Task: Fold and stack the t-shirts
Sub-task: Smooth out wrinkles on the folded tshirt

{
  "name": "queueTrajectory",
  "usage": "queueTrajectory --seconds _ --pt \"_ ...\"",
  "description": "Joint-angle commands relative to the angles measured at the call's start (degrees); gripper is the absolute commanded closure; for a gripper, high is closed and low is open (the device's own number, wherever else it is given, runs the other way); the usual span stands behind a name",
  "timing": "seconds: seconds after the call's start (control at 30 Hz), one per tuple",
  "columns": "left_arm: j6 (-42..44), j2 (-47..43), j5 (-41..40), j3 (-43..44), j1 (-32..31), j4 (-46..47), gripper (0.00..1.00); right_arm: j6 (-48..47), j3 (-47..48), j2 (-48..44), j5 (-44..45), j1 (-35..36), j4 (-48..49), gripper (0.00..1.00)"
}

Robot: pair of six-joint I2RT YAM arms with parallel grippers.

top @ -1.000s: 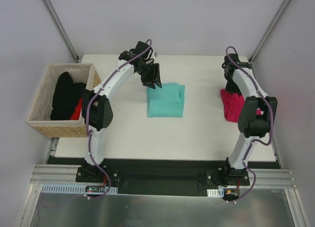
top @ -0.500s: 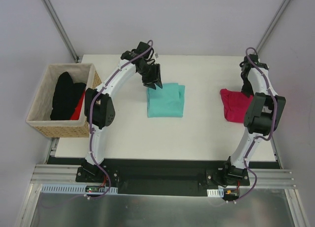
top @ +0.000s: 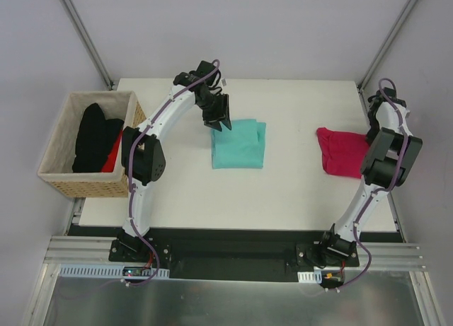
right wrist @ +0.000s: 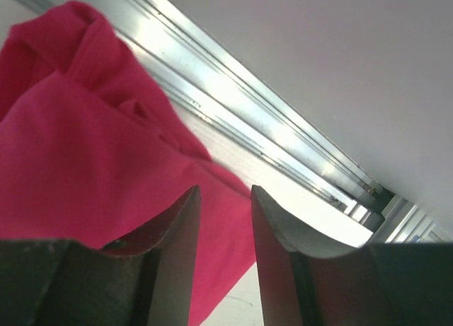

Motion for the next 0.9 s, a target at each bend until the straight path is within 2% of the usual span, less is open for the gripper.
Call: queueTrajectory --seconds 0.0,0.6,0.87 --pt "0.5 -0.5 -1.6 2.6 0.2 -2.6 0.59 1.0 3.0 1.8 -0.6 -2.1 -0.2 0.62" --pt "0.3 0.9 -2.2 4.7 0.9 -3.8 0.59 0.7 5.1 5.5 0.4 -4.4 -1.4 0.64" --pt "0.9 1.9 -3.9 4.9 1.4 -3.8 0.55 1.1 2.5 -2.7 -1.7 -3.2 1.0 0.61"
